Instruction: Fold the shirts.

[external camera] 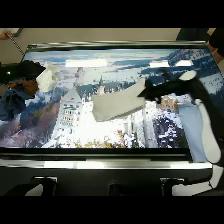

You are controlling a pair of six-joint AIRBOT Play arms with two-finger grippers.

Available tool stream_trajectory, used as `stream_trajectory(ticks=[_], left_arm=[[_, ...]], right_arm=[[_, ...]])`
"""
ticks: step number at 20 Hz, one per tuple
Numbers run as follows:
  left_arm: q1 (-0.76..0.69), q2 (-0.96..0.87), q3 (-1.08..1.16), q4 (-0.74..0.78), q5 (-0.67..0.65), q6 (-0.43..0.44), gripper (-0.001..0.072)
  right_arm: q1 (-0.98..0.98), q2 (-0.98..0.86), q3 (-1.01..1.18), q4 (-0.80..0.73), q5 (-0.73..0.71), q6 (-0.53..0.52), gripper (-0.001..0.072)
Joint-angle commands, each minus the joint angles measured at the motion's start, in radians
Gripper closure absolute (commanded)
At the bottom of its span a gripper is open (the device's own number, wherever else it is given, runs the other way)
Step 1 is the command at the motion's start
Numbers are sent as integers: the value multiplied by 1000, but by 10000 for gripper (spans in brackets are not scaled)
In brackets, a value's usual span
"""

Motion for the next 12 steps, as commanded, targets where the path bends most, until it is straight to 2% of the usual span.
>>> stream_trajectory(ticks=[1, 6, 12], left_arm=[[0, 0, 0, 0, 0, 1, 686], [0, 0, 0, 0, 0, 1, 686], [0, 0, 0, 0, 1, 1, 686]], right_arm=[[-210, 161, 5, -162, 42, 71, 662], [-505, 296, 5, -172, 42, 118, 662], [-737, 370, 5, -142, 27, 171, 662]])
